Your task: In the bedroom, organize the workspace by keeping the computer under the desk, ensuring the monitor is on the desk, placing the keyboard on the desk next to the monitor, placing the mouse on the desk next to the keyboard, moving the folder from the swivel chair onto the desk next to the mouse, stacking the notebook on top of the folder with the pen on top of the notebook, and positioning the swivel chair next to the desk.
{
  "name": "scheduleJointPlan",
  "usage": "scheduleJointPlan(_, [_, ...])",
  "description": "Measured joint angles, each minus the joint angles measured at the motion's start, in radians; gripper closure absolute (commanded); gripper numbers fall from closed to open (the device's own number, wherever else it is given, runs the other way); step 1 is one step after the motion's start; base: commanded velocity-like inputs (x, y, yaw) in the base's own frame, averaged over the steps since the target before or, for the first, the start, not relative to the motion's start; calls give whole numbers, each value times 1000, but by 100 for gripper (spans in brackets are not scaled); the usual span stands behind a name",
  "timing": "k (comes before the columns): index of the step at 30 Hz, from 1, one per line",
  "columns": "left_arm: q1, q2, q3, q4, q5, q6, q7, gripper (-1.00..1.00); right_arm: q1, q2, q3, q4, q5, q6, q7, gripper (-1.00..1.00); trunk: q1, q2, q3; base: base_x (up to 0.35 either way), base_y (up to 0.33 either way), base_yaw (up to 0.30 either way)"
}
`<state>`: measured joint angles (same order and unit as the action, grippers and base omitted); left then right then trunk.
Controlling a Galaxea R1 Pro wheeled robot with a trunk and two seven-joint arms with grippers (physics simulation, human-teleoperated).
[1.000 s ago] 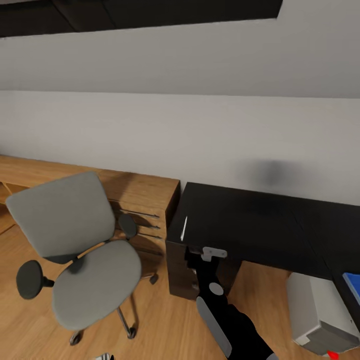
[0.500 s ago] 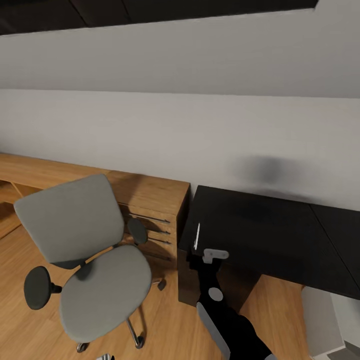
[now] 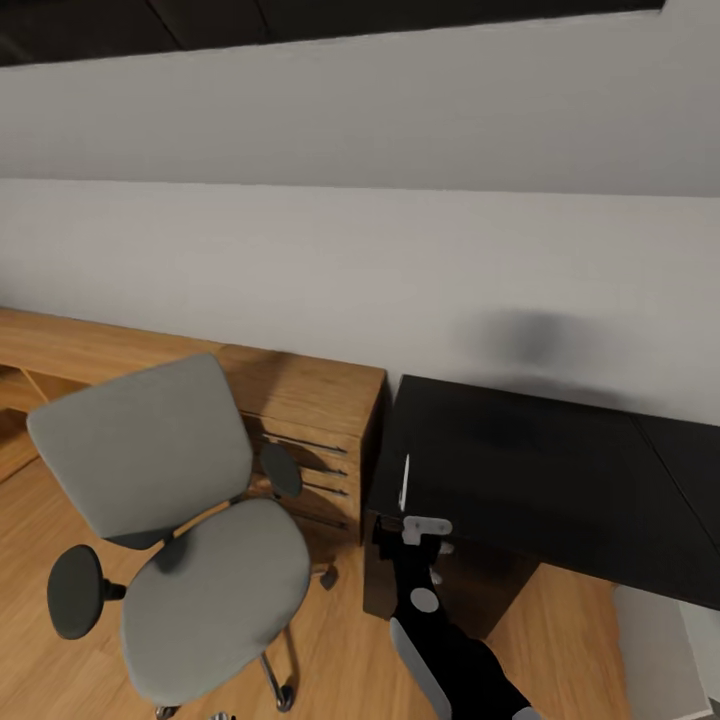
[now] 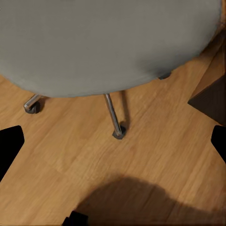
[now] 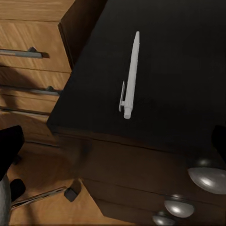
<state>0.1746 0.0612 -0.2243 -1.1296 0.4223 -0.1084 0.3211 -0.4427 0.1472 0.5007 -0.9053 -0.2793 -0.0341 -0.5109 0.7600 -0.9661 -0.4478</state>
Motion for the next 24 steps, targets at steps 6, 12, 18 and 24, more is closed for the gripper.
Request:
scheduleJointPlan(6, [0,0,-14,7,-1,1,1,-100,-17,19,-1,49,1,0,0,-100,0,0,0,123,102,0])
scheduleJointPlan(12, [0,0,-16,8,-2,1,1,-100,-45,21,-2,97,1,0,0,-100,0,0,0,84,49,0])
scheduleJointPlan(18, [0,0,-17,8,-2,1,0,-100,-62,21,-3,128,0,1,-1,-100,0,0,0,140,57,0])
scheduleJointPlan(24, [0,0,-24,9,-2,2,1,-100,-103,21,-6,196,-2,0,-1,-100,0,0,0,17,7,0])
